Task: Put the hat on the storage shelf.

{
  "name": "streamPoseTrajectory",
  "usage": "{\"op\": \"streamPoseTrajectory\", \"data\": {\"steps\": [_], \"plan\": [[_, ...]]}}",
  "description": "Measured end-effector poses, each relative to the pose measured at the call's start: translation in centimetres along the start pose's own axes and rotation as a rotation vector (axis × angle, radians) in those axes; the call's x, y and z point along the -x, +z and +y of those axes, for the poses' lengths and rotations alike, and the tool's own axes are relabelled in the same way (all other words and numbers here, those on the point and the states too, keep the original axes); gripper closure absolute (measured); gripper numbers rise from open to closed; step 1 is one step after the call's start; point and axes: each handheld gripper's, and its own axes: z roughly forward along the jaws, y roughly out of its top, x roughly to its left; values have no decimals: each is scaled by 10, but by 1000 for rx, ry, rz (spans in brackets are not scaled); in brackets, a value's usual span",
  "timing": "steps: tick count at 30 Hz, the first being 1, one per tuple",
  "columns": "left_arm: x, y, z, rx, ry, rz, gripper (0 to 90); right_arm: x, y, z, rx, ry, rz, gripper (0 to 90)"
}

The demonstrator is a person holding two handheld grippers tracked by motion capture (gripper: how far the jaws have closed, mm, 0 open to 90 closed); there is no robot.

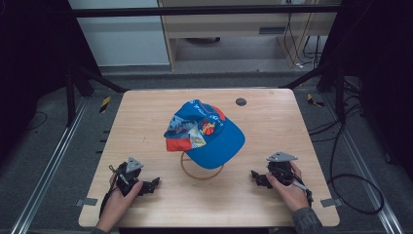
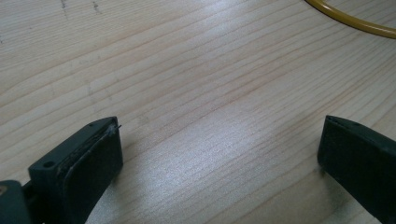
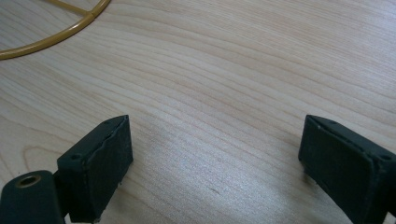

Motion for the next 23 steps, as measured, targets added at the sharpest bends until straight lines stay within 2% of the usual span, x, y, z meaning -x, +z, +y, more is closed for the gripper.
{"op": "streamPoseTrajectory", "data": {"steps": [2,7,23], "plan": [[0,0,0,0,0,0,0,-1,0,0,-2,2,-1,98],[0,0,0,0,0,0,0,-3,1,0,-14,-29,-20,85],[0,0,0,0,2,1,0,-3,-3,-3,-10,-21,-28,84]]}}
